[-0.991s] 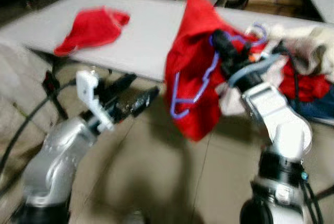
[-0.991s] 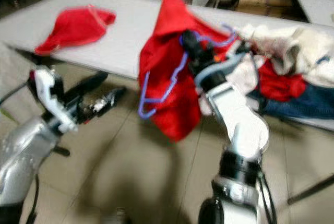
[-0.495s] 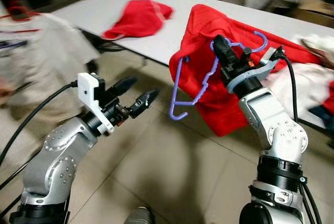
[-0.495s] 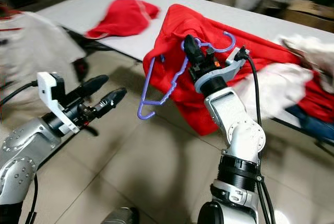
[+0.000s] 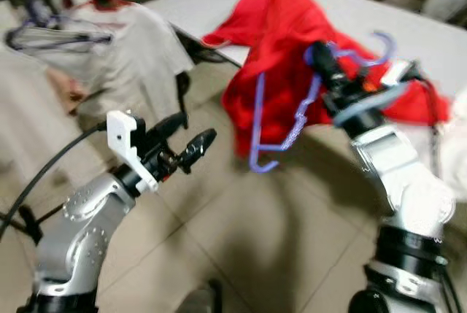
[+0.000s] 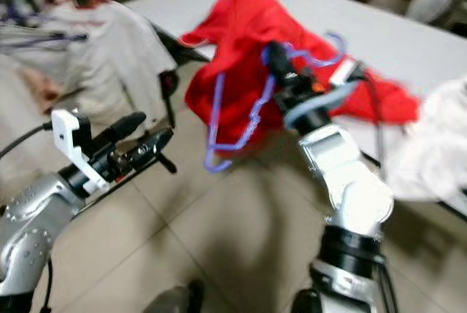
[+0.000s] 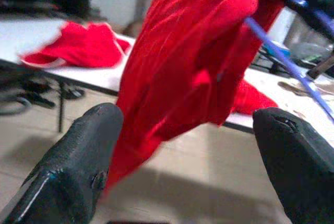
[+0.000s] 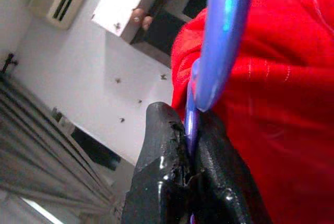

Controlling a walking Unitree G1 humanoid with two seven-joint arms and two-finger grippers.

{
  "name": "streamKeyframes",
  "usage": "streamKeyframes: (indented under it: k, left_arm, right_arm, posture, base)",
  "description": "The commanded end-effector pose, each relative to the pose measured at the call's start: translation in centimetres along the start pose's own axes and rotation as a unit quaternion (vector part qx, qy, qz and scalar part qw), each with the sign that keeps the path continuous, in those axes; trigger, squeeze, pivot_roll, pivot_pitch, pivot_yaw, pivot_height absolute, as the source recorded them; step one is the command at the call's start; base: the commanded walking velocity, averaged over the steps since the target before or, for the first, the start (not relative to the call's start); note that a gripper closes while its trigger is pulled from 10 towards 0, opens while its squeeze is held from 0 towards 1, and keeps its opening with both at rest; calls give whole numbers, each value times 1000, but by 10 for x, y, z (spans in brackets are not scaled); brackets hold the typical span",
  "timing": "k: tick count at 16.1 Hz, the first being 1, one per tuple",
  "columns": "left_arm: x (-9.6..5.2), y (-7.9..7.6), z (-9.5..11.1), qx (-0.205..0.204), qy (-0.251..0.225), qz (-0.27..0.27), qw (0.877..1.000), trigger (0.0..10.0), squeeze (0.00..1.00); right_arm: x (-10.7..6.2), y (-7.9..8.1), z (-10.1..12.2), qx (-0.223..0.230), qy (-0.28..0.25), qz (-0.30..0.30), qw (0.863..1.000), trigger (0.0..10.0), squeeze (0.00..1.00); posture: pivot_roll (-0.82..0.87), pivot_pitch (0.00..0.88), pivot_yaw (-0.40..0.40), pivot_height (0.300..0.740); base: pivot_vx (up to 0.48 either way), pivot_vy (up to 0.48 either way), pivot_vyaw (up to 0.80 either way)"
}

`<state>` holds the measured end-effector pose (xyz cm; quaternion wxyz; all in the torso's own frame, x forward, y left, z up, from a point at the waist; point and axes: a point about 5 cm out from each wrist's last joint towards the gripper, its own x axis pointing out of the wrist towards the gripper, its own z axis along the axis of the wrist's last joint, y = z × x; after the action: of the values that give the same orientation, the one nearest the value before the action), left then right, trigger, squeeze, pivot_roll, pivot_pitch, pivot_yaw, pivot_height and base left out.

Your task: Hang hanger

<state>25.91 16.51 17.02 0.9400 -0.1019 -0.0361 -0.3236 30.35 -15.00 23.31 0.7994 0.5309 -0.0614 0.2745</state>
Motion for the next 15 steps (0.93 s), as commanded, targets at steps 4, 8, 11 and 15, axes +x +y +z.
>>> streamKeyframes:
  k: [4, 8, 11, 15]
  left_arm:
    - [-7, 9, 13, 12, -65, 58, 996, 10000, 0]
    - [-10, 6, 14, 10, -47, 26, 998, 10000, 0]
    - [-12, 11, 28, 52, -61, 21, 997, 10000, 0]
    - [-14, 15, 33, 61, -63, 24, 996, 10000, 0]
  right_arm:
    - [-29, 9, 7, -54, 17, 33, 998, 10000, 0]
    - [-55, 9, 19, -94, 27, 32, 995, 10000, 0]
    - [-66, 12, 16, -138, 84, 46, 986, 10000, 0]
    - [-70, 10, 9, -170, 131, 51, 975, 10000, 0]
  posture:
    - [-26, 43, -7, 740]
    - [-29, 36, -5, 740]
    - [-35, 25, -6, 740]
    - [-35, 24, -10, 740]
  base:
    - [0, 0, 611]
    - [0, 0, 602]
    - [0, 0, 598]
    - [0, 0, 605]
